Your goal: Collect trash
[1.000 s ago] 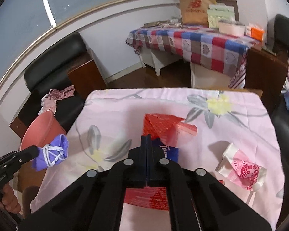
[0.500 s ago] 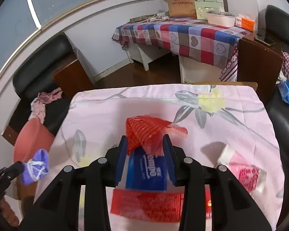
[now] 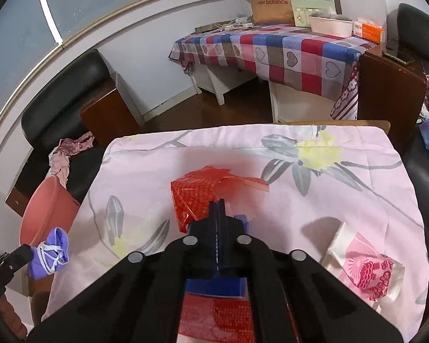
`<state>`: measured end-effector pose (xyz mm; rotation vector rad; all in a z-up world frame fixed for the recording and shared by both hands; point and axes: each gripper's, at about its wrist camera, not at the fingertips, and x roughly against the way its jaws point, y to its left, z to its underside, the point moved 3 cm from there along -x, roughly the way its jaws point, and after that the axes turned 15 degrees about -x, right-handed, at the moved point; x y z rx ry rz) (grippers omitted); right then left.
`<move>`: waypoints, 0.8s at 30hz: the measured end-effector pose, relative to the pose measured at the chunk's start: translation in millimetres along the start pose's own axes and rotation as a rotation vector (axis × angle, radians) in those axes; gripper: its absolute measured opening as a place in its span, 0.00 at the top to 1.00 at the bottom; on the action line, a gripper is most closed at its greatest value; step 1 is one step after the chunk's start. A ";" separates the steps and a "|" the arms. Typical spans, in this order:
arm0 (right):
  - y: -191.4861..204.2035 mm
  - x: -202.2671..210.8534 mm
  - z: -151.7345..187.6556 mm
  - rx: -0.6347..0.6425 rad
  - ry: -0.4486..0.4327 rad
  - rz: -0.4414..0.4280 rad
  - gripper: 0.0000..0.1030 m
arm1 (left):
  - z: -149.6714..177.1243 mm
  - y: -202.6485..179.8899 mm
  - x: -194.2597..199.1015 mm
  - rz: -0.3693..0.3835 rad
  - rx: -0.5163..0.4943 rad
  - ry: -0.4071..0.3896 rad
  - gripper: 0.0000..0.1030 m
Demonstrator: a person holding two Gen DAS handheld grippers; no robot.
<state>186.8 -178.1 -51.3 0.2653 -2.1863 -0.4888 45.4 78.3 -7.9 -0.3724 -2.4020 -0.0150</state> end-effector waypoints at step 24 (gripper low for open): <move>32.1 -12.0 4.0 0.051 0.054 -0.093 0.55 | 7.7 4.1 -0.6 -0.011 0.026 0.028 0.98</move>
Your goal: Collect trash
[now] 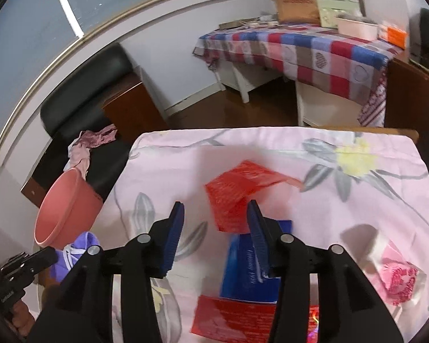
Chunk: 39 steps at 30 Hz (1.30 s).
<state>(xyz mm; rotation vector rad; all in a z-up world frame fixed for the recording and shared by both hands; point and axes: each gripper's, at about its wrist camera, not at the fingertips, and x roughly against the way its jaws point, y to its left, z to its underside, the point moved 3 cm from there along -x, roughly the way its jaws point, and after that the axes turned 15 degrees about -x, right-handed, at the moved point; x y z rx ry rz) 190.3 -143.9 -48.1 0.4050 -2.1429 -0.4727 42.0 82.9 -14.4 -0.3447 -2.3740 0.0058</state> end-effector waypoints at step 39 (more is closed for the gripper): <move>115.1 16.6 18.3 0.173 -0.008 -0.172 1.00 | -4.7 35.4 67.8 -0.198 0.048 -0.150 0.97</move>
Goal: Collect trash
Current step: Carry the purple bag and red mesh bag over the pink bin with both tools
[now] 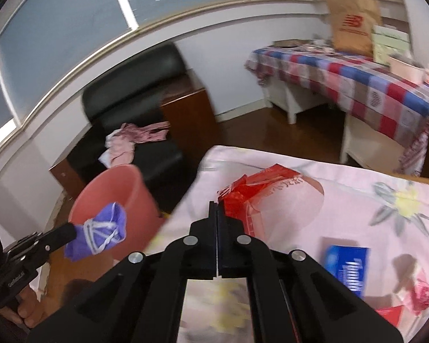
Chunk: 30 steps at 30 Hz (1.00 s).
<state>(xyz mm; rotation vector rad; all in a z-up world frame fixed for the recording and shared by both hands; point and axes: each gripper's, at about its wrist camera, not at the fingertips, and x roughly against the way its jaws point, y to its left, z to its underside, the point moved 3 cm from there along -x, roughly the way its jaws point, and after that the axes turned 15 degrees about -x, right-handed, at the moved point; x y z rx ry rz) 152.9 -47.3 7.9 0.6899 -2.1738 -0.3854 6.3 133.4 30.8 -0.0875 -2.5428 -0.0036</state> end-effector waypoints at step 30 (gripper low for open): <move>205.0 -112.6 38.9 0.158 0.318 -0.244 0.99 | 39.0 143.3 22.2 -0.239 0.083 0.062 0.97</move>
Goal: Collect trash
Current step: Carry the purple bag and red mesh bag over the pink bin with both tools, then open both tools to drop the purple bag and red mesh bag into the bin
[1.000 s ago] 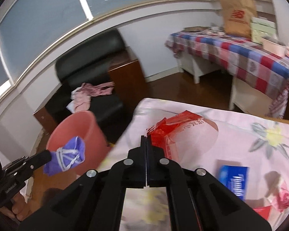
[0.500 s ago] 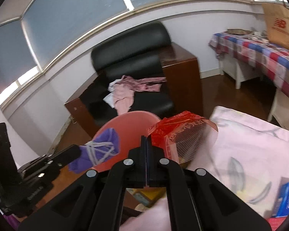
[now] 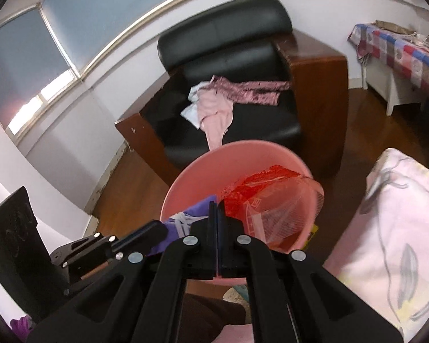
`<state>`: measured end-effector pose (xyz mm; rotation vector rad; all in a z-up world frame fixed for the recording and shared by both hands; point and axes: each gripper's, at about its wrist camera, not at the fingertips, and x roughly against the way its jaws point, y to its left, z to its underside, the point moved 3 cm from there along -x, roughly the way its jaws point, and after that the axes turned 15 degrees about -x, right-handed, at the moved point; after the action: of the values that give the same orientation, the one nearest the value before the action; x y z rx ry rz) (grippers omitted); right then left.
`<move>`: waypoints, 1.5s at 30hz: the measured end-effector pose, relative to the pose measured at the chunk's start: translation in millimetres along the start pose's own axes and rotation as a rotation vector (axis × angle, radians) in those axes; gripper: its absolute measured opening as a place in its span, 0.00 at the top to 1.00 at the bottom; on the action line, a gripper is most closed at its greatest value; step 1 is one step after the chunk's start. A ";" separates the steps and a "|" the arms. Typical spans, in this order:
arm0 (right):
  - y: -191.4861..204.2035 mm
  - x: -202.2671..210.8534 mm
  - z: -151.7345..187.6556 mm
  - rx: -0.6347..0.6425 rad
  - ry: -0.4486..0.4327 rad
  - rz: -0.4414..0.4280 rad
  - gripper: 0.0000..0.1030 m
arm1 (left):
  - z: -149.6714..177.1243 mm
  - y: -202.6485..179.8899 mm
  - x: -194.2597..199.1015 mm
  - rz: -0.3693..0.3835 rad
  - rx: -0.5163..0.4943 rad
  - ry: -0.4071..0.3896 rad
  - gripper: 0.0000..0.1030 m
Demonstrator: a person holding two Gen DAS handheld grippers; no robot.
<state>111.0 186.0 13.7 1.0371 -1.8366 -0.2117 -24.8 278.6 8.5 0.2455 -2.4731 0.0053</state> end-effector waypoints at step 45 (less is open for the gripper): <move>12.1 -64.6 -6.8 -0.039 0.155 -0.056 0.74 | 20.2 19.7 -10.1 0.011 0.061 0.034 0.95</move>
<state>119.9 242.7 -19.2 1.0494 -1.6600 -0.1943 -32.7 298.4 -12.5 0.2565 -2.4433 0.0892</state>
